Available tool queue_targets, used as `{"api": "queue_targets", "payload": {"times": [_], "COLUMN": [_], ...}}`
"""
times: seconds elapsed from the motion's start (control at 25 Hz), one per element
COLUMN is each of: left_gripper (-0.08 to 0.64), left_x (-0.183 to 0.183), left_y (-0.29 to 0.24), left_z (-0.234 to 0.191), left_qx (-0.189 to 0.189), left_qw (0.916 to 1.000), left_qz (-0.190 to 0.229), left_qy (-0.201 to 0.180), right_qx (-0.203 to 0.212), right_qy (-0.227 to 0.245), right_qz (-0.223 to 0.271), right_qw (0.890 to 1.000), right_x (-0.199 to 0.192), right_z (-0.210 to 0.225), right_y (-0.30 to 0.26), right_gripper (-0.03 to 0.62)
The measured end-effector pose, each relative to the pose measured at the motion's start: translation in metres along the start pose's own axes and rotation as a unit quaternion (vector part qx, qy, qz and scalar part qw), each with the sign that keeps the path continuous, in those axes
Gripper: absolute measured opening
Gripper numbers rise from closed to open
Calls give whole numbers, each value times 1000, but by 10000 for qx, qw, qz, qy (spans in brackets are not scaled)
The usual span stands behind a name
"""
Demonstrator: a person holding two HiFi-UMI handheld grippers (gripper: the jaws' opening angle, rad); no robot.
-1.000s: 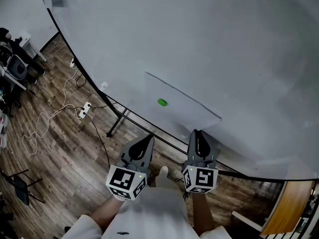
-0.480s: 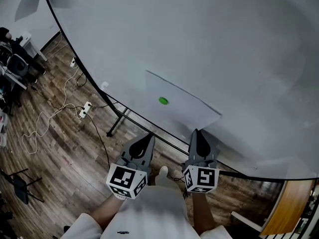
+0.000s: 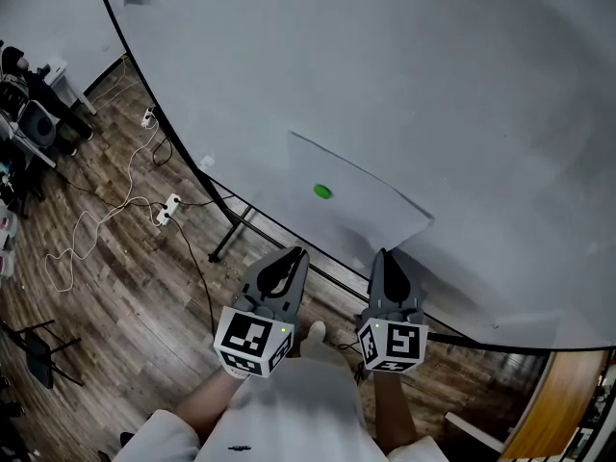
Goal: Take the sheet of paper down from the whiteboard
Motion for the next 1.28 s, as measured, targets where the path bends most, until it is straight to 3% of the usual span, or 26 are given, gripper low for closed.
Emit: {"api": "queue_targets", "payload": {"times": [0.2, 0.6, 1.28], "left_gripper": [12, 106, 124], "left_x": [8, 29, 48], "left_y": [-5, -40, -72], "left_z": [-5, -11, -16], "left_qx": [148, 140, 136], "left_qw": [9998, 9993, 9975], "left_qz": [88, 265, 545], "left_qy": [-94, -237, -423], "right_qx": [-7, 41, 57], "right_qy": [-110, -152, -100], "right_qz": [-10, -49, -68], "right_qw": [9999, 9999, 9999], "right_x": [2, 6, 9], "right_z": [0, 1, 8], "right_y": [3, -1, -1], "right_gripper": [11, 11, 11]}}
Point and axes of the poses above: the fingertips, and each gripper's own axes: y backward along the fingers, z to its right, x out of its top, the point moved 4 cm from there along y, backward along the fingers, and after that the axes turned 2 degrees about y, right-handed, at the moved point
